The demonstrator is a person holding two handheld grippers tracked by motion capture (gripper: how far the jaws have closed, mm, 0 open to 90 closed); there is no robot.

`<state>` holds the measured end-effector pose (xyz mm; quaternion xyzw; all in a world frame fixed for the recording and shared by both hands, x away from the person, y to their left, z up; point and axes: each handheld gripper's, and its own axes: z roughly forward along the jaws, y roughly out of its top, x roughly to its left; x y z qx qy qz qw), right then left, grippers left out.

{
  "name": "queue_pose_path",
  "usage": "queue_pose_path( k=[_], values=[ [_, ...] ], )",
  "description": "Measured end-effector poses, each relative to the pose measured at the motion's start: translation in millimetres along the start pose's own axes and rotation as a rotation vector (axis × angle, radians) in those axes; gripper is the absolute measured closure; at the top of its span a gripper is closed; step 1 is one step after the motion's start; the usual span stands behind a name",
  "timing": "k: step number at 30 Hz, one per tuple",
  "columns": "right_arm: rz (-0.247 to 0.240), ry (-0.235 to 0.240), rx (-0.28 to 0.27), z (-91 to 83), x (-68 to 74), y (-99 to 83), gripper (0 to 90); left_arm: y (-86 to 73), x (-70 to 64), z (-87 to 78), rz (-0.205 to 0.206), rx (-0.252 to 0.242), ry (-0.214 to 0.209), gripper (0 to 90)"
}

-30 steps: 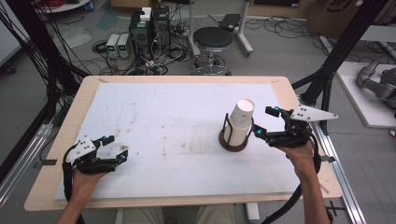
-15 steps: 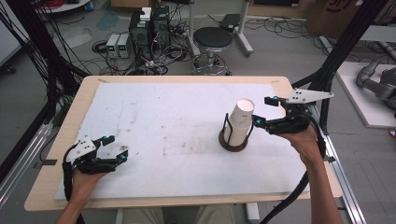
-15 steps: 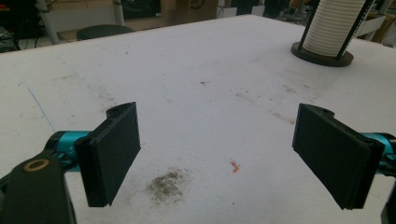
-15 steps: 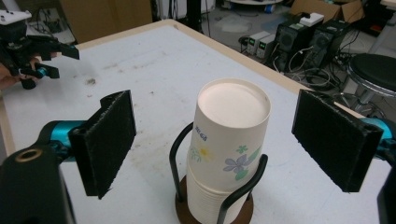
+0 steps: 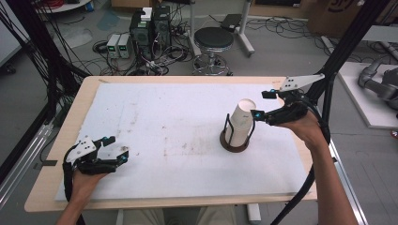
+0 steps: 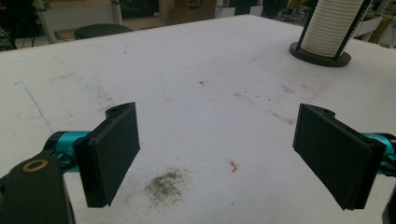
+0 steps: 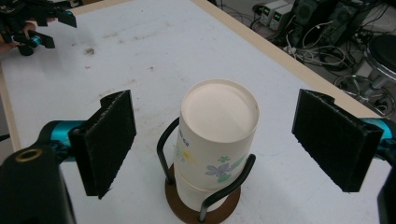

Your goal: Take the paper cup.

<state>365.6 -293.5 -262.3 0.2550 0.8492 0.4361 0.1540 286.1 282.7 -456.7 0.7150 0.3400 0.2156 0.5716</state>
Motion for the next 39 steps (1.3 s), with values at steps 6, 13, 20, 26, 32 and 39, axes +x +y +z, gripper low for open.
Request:
queue_pose_path(
  k=[6,13,20,26,32,39],
  values=[
    [-0.022,0.016,0.082,6.1,-5.8,10.2,13.8,0.1,-0.1,0.3,0.006,0.006,-0.002,14.5],
    [-0.051,0.033,0.164,13.6,-9.7,22.0,13.8,0.2,-0.3,0.4,0.008,0.006,-0.004,14.5],
    [-0.051,0.039,0.204,18.2,-13.3,26.7,13.8,0.0,0.4,0.1,-0.001,0.002,-0.009,13.7],
    [-0.068,0.049,0.26,29.5,-14.6,28.4,13.9,0.1,-0.6,0.6,0.006,0.005,-0.006,13.7],
    [-0.075,0.055,0.293,39.1,-15.4,30.5,14.0,0.1,-0.6,0.7,0.007,0.006,-0.006,13.7],
    [-0.082,0.065,0.334,46.6,-13.5,32.5,14.0,0.3,-0.6,0.9,0.008,0.01,-0.006,13.6]
  ],
)
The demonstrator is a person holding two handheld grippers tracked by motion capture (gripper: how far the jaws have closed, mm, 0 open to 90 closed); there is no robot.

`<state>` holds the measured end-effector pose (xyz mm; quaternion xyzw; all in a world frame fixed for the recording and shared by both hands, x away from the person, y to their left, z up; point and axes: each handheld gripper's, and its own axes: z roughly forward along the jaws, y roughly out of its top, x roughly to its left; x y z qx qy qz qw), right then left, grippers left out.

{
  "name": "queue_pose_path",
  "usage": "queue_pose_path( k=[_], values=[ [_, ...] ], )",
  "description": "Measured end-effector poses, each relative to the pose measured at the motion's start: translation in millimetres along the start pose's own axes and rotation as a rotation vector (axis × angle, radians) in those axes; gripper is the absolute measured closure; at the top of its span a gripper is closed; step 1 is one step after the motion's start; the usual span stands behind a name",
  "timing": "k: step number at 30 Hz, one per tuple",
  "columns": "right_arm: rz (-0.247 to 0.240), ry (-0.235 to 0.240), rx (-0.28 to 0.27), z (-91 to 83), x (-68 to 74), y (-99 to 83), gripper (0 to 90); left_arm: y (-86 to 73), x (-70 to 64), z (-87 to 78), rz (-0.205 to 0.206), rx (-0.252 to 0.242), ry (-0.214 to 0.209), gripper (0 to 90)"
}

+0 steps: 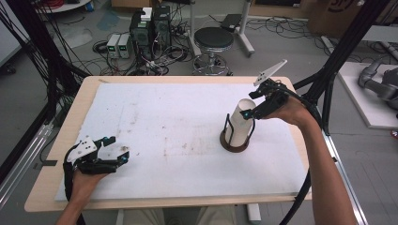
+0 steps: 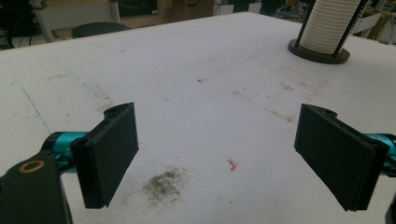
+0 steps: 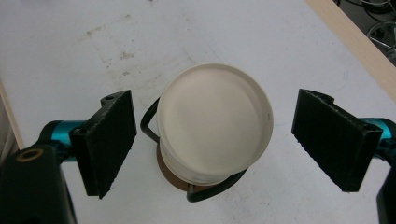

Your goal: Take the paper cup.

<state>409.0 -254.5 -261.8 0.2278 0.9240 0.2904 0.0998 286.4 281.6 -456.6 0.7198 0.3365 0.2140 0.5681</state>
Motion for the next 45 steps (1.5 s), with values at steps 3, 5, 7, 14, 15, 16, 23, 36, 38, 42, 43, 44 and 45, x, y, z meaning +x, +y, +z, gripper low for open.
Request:
queue_pose_path(
  k=[3,5,7,14,15,16,23,36,38,42,43,44,45],
  values=[
    [-0.003,-0.001,0.022,1.7,0.3,1.1,14.2,0.0,0.1,0.1,0.001,0.002,-0.001,13.6],
    [-0.006,-0.004,0.035,2.2,0.9,2.2,14.5,0.1,0.2,0.1,0.001,0.004,-0.001,13.6],
    [-0.01,-0.003,0.03,1.8,0.4,2.6,14.6,0.1,0.4,0.4,-0.002,0.004,-0.003,13.6],
    [-0.021,-0.001,0.041,2.9,-0.3,3.2,24.3,0.2,0.5,0.6,-0.005,0.006,-0.002,13.6],
    [-0.023,0.005,0.042,2.8,-0.2,3.1,25.6,0.3,0.7,0.7,-0.001,0.008,-0.004,13.6],
    [-0.023,0.006,0.045,2.9,-0.2,3.0,27.3,0.3,0.8,0.8,-0.001,0.008,-0.005,13.6],
    [-0.033,0.001,0.04,0.5,0.0,3.3,35.7,0.3,0.2,0.9,0.001,0.008,-0.002,13.6],
    [-0.032,0.003,0.031,-2.6,-0.3,2.2,36.7,0.3,0.0,0.9,0.0,0.009,-0.002,13.6],
    [-0.028,0.005,0.019,-4.1,-0.3,2.2,36.8,0.3,-0.1,0.9,0.001,0.009,-0.001,13.6],
    [-0.029,0.004,0.01,-6.5,-0.7,1.8,37.0,0.3,-0.1,1.0,0.001,0.01,-0.001,13.6],
    [-0.028,0.004,0.007,-7.1,-0.9,1.6,37.0,0.3,-0.2,1.0,0.0,0.01,-0.001,13.6],
    [-0.022,0.006,0.008,-7.7,-0.7,1.5,37.1,0.4,-0.1,1.0,0.002,0.01,-0.001,13.6],
    [-0.022,0.006,0.008,-7.7,-0.7,1.5,37.1,0.4,-0.1,1.0,0.002,0.01,-0.001,13.6]
  ],
)
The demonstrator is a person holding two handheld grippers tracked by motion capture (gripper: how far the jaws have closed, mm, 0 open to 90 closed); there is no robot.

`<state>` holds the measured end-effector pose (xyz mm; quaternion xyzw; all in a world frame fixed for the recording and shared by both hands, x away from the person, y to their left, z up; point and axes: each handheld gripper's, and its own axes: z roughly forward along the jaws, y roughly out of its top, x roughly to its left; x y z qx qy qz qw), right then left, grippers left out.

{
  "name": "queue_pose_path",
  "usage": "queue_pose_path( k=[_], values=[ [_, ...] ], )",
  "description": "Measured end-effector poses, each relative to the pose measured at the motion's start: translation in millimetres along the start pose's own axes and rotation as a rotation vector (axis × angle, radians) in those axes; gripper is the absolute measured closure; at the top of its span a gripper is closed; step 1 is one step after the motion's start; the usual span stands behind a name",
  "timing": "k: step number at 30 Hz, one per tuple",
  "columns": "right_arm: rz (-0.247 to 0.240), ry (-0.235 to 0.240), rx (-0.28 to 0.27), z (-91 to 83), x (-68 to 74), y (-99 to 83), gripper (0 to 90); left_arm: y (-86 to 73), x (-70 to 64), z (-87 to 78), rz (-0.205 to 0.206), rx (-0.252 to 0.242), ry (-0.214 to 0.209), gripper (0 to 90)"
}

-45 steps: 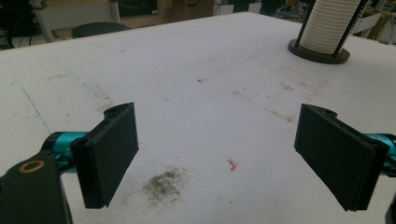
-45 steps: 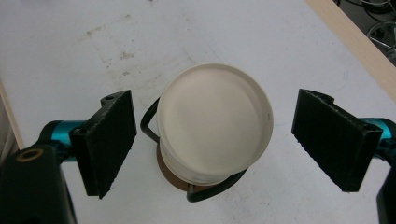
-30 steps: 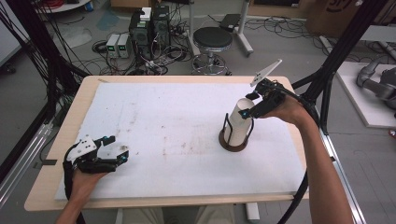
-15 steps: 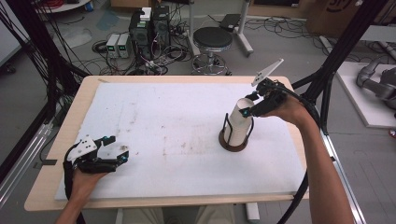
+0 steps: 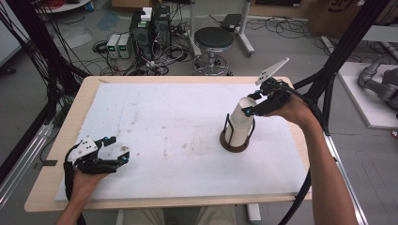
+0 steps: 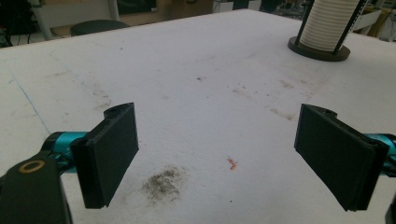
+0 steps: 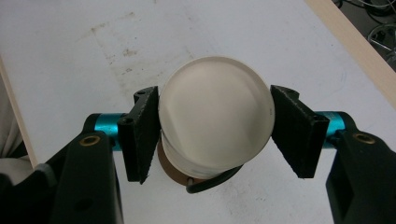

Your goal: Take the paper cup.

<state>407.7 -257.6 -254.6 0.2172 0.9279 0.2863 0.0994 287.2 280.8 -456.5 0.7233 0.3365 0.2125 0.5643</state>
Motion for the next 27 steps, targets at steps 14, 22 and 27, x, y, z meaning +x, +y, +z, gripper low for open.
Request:
queue_pose_path(
  k=[14,22,27],
  values=[
    [0.006,-0.004,-0.039,-4.3,1.8,2.5,37.4,0.1,-0.2,0.0,0.002,0.0,-0.001,13.6],
    [0.007,-0.01,-0.076,-15.0,2.6,4.8,37.4,0.0,0.0,0.0,0.001,0.0,-0.001,13.6],
    [0.008,-0.018,-0.091,-21.6,3.6,7.6,37.4,0.1,0.0,-0.1,0.005,0.002,-0.003,13.6]
  ],
)
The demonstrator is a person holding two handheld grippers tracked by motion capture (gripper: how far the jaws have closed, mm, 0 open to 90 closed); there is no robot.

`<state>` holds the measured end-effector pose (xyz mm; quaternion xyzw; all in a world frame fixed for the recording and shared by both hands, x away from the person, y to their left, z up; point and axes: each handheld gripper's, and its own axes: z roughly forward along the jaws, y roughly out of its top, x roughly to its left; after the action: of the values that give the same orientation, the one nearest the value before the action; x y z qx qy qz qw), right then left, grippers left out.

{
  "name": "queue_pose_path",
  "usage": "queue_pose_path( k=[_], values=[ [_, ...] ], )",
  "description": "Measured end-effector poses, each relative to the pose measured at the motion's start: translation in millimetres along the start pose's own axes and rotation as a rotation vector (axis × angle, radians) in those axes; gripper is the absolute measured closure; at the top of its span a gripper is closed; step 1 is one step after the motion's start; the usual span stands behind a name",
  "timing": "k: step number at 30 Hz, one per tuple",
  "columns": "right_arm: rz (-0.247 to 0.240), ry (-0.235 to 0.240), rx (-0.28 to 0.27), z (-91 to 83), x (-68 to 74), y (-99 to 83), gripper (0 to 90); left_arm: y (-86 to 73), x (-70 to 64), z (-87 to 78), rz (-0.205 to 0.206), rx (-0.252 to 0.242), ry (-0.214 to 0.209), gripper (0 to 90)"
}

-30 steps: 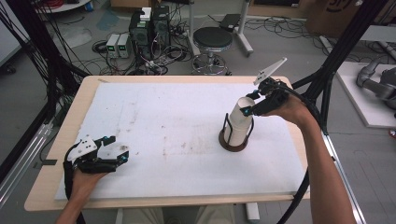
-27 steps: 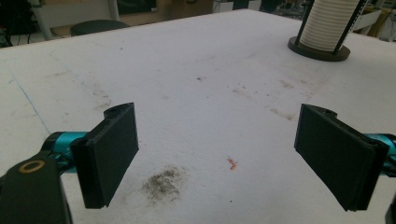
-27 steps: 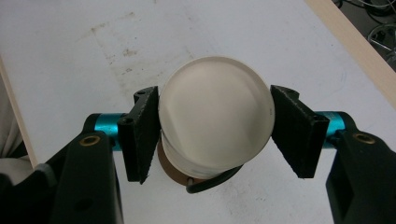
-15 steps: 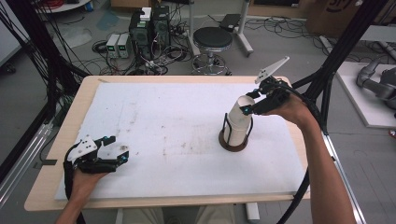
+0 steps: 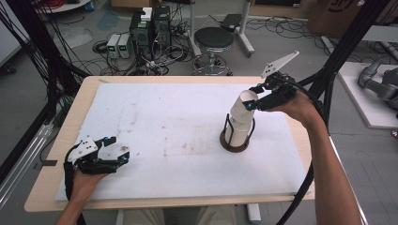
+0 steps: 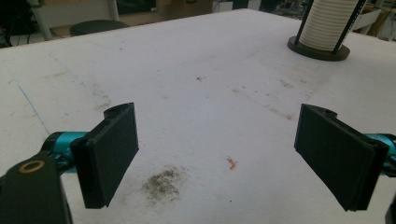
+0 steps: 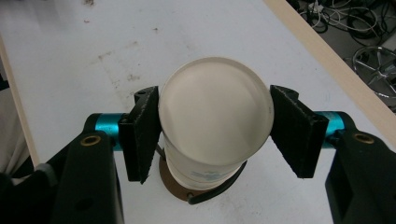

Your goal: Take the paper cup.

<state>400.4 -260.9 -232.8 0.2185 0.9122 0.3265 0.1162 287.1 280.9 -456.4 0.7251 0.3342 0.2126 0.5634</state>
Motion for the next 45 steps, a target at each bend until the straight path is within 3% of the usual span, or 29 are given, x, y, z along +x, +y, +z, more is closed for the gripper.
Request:
queue_pose_path(
  k=[29,41,45],
  values=[
    [-0.033,-0.054,-0.082,-43.3,6.7,23.0,37.4,-0.2,0.2,0.1,-0.007,-0.003,0.001,13.6],
    [-0.034,-0.045,-0.107,-50.4,11.2,24.8,37.4,-0.6,0.1,-1.0,-0.005,-0.014,-0.001,13.6],
    [-0.056,-0.034,-0.124,-52.1,16.9,25.4,37.4,-0.6,0.1,-1.1,-0.008,-0.017,0.0,13.6]
  ],
)
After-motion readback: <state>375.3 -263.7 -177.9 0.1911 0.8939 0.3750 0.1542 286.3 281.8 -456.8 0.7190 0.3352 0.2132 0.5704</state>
